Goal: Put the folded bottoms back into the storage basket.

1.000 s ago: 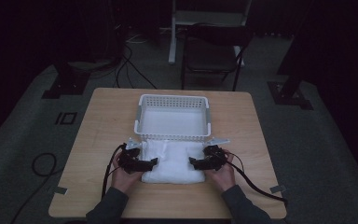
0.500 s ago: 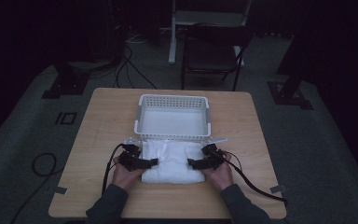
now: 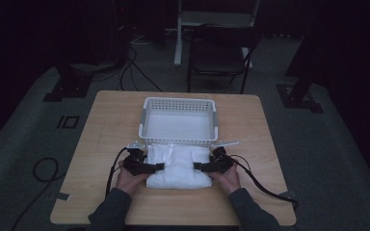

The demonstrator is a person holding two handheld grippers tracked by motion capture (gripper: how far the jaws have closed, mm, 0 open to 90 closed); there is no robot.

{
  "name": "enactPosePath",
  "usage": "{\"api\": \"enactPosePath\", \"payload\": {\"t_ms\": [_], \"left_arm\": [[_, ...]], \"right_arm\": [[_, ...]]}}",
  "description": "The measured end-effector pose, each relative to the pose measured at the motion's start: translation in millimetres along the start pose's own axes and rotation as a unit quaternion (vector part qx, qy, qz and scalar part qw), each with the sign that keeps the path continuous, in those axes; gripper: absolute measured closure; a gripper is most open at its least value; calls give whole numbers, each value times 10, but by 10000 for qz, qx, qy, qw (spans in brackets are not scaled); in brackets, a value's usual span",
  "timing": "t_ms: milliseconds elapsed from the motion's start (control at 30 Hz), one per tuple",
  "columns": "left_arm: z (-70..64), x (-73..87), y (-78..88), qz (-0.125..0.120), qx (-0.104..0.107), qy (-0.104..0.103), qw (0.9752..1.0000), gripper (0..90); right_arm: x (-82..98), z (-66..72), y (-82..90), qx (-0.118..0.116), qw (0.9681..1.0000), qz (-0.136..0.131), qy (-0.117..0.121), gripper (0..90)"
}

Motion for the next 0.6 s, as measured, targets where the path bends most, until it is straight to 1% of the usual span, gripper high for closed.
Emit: {"api": "enactPosePath", "payload": {"t_ms": [33,67,100,133,167,200,233,267,300,333,367,400,433,467,500,533,600], "left_arm": [[0,0,0,0,0,0,10000,154],[-5,1,-1,14,86,42,10000,185],[-7,1,-5,20,153,72,9999,185],[-6,0,-7,40,221,88,9997,207],[-7,0,-11,50,263,105,9996,258],[-9,0,-17,73,330,134,9993,290],[-15,0,-29,113,453,197,9987,322],[-15,0,-29,113,453,197,9987,343],[-18,2,-29,148,542,218,9982,369],[-18,2,-29,148,542,218,9982,396],[-44,-1,-19,128,520,102,9985,424],[-44,-1,-19,128,520,102,9985,450],[-87,-4,-4,113,408,-78,9991,472],[-101,-5,2,95,342,-169,9992,489],[-101,-5,2,95,342,-169,9992,502],[-115,-3,7,77,298,-205,9993,513],[-138,6,16,-3,218,-288,9993,521]], "right_arm": [[0,0,0,0,10000,0,0,263],[0,-3,-8,-218,9997,-33,-73,326],[0,-3,-8,-218,9997,-33,-73,326],[-5,-9,-13,-298,9995,-32,-127,342],[-17,-15,-21,-400,9990,16,-184,369],[-24,-17,-29,-438,9988,30,-206,389],[-28,-18,-35,-500,9985,54,-237,413],[-28,-18,-35,-500,9985,54,-237,413],[-31,-22,-44,-620,9975,75,-317,454],[-28,-23,-44,-643,9973,84,-333,470],[-25,-22,-45,-666,9972,61,-339,496],[-24,-19,-40,-677,9971,41,-334,530],[-28,-9,-31,-662,9974,14,-277,560],[-32,8,-23,-605,9980,8,-194,580],[-32,8,-23,-605,9980,8,-194,580],[-43,47,-10,-428,9991,4,24,608],[-54,91,5,-233,9994,27,246,622]]}}
Point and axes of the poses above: each handheld gripper's, and its own axes: y roughly backward along the jaws, x roughly out of its underside, z roughly to its left, the point moved 6 cm from there along -y, roughly forward along the jaws, and after that the axes turned 6 degrees about y, right-handed, at the moved point
